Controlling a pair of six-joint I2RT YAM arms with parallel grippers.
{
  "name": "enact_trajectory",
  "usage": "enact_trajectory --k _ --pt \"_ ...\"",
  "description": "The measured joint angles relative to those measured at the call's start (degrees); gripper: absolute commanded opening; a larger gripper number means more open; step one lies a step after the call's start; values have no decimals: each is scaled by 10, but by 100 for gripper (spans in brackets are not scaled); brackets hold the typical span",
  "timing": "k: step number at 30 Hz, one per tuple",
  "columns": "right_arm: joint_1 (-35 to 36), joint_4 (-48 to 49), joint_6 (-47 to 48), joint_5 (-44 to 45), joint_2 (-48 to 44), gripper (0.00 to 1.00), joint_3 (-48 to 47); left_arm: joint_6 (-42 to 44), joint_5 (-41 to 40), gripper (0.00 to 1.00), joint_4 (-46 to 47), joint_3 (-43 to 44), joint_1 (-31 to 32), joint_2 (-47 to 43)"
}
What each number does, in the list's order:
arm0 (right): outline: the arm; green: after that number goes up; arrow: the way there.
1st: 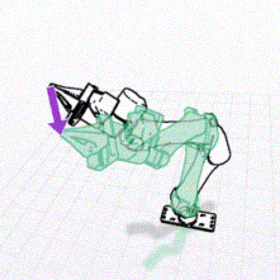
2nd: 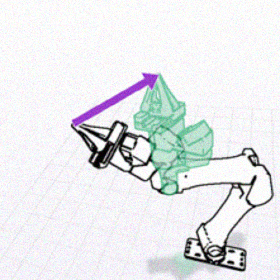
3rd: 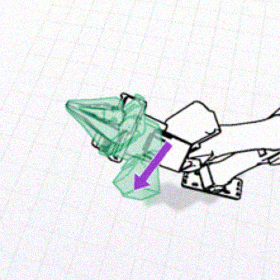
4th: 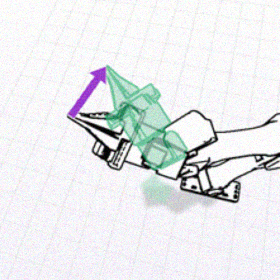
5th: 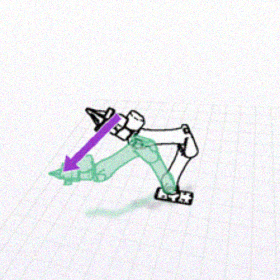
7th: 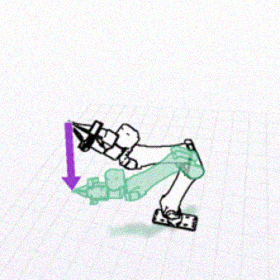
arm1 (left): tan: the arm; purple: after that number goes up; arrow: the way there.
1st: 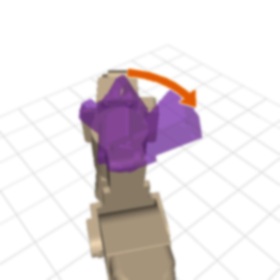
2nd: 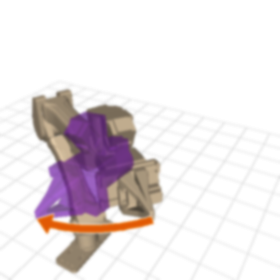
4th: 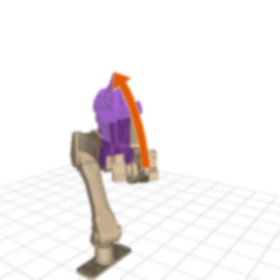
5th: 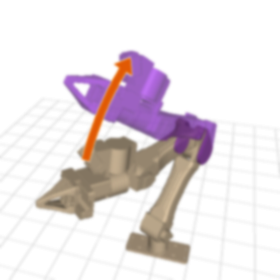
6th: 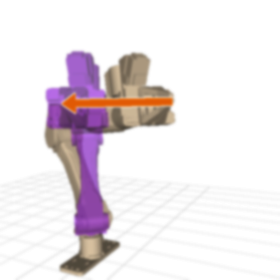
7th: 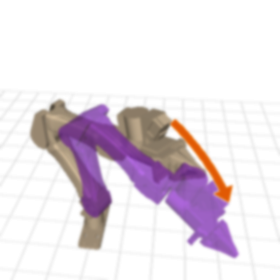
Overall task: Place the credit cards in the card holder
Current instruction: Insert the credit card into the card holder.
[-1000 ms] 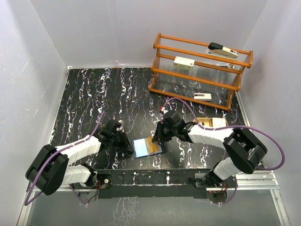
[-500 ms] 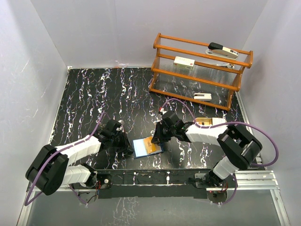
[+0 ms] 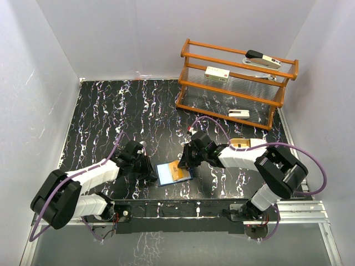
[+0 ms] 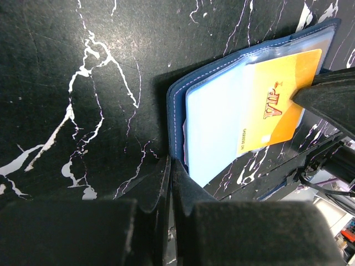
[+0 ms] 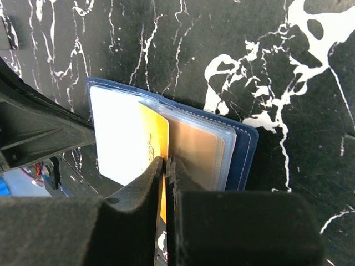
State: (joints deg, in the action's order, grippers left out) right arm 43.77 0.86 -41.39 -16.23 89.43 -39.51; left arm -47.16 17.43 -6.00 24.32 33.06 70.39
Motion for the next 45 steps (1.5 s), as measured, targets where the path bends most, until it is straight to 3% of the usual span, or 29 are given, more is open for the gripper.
enact_trajectory --k 7,22,45 --pt "0 29 -19 -3 4 4 4 -7 5 0 7 -1 0 2" --pt "27 55 -55 0 21 30 11 -15 10 0 23 -8 0 2" --pt "85 9 -75 46 52 31 -46 -17 12 0 21 -7 -2 3"
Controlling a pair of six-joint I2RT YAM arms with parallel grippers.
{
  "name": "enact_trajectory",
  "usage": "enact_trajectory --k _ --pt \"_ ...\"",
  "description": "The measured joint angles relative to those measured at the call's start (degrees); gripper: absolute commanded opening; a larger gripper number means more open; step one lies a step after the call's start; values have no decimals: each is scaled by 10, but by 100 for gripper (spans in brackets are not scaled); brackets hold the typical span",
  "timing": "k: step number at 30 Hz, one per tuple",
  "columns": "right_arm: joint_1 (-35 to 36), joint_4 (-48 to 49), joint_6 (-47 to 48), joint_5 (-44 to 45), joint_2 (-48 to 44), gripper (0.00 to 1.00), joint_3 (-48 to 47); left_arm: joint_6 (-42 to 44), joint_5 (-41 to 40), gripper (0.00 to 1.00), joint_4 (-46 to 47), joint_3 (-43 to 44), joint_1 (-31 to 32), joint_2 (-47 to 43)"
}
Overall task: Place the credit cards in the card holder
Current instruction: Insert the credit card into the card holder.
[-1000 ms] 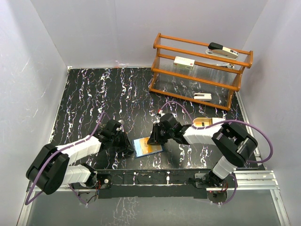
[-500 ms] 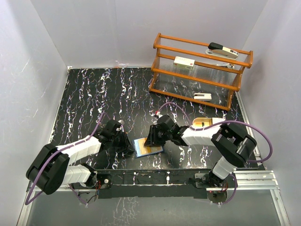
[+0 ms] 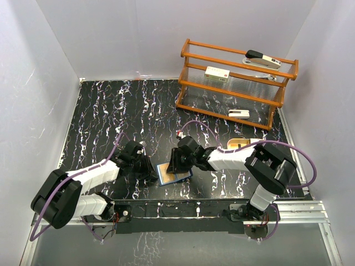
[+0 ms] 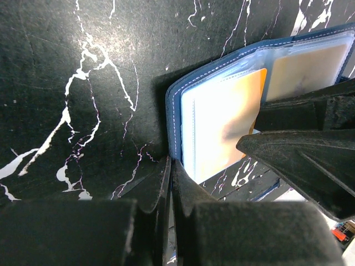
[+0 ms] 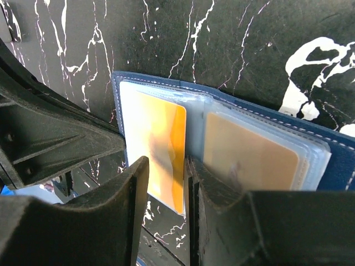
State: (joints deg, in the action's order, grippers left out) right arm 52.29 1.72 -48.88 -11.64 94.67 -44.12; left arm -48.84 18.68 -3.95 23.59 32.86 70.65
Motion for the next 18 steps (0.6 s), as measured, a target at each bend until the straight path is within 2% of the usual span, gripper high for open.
enact_trajectory --k 6,15,16,18 --pt "7 -41 16 17 0 36 -21 2 -10 0 -17 10 0 0" --pt "11 -153 64 74 -30 40 -54 13 -26 0 -41 42 -4 0" --pt "10 -163 68 78 -35 41 -55 13 -29 2 -42 43 -5 -2" --pt "8 -182 74 87 -41 41 -59 14 -32 14 -47 44 -5 -6"
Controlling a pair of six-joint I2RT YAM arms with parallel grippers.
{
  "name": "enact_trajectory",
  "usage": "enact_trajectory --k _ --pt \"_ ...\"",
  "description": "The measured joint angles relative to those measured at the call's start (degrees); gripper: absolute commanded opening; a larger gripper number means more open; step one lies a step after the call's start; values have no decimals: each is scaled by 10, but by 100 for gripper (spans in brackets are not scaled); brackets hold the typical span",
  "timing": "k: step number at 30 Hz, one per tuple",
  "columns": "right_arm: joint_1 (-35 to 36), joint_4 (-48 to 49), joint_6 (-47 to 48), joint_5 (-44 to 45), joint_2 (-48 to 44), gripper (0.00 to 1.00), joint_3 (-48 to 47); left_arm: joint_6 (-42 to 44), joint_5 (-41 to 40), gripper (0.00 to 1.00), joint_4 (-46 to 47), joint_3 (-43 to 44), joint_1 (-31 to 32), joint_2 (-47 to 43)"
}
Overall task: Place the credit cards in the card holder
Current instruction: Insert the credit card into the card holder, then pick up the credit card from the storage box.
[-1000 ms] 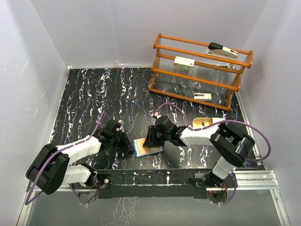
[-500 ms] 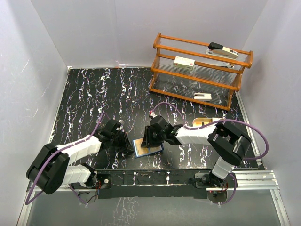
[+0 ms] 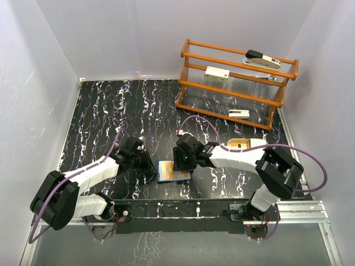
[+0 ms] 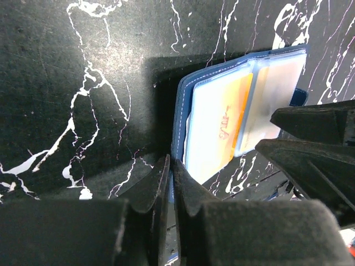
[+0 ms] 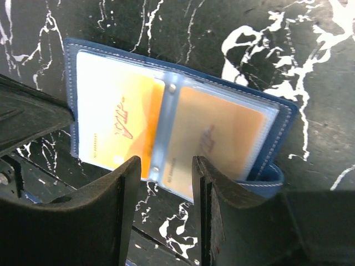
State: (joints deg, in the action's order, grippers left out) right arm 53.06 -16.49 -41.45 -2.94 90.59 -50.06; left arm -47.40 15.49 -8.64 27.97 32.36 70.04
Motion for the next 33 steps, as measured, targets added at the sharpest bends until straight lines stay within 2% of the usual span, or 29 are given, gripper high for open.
enact_trajectory --k 1,4,8,13,16,21,23,24,33 --pt "-2 -12 4 4 -1 41 -4 3 -1 24 -5 2 0 -2" --pt "-3 -52 14 30 -7 40 -22 11 -6 39 -21 14 0 -5" --pt "-3 -122 32 87 -23 41 -65 16 -14 50 -34 20 0 -24" --pt "-7 -205 48 169 -33 41 -143 28 -18 58 -46 28 0 -46" --pt "-16 -250 56 214 -33 42 -182 42 -18 74 -62 42 0 -48" --pt "-51 -319 73 276 -32 43 -214 67 -22 83 -96 70 0 -63" --pt "-76 -339 84 294 -32 43 -214 75 -24 96 -108 80 0 -77" --pt "-90 -346 89 301 -32 43 -214 79 -24 98 -111 83 0 -83" --pt "-217 -370 137 368 -30 45 -212 117 -8 99 -130 109 0 -85"
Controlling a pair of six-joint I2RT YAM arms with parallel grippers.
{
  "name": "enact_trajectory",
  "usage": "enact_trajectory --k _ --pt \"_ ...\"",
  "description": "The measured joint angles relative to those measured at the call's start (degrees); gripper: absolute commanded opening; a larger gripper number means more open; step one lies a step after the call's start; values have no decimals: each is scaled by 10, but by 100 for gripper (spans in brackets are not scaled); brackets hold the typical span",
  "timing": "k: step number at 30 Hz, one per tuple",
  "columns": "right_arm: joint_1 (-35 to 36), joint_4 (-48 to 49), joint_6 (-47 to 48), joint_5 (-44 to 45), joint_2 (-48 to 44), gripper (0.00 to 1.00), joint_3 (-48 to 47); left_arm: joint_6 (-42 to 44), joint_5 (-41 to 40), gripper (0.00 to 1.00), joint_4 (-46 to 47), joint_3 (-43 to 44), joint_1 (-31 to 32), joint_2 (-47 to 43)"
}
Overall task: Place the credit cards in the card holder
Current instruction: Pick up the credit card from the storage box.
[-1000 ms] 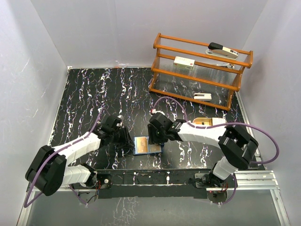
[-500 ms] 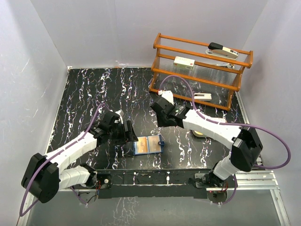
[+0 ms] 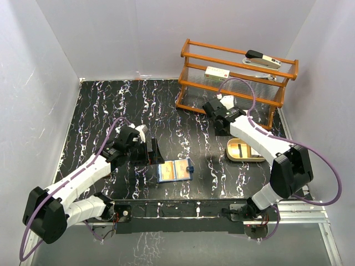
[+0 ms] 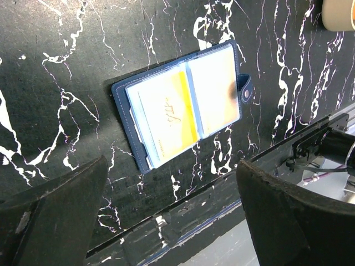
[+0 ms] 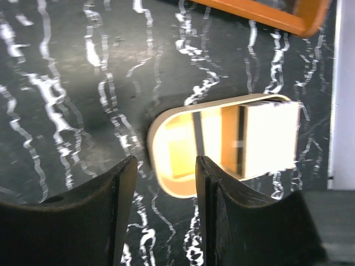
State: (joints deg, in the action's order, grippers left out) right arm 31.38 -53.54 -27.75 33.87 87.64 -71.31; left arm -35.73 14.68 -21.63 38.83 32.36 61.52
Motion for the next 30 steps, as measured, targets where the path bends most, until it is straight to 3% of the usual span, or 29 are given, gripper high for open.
enact_trajectory --k 21,30 --pt "-157 -15 58 76 77 45 56 34 43 99 -3 1 0 -6" --pt "-176 6 82 77 83 42 90 35 42 98 -3 1 0 -10"
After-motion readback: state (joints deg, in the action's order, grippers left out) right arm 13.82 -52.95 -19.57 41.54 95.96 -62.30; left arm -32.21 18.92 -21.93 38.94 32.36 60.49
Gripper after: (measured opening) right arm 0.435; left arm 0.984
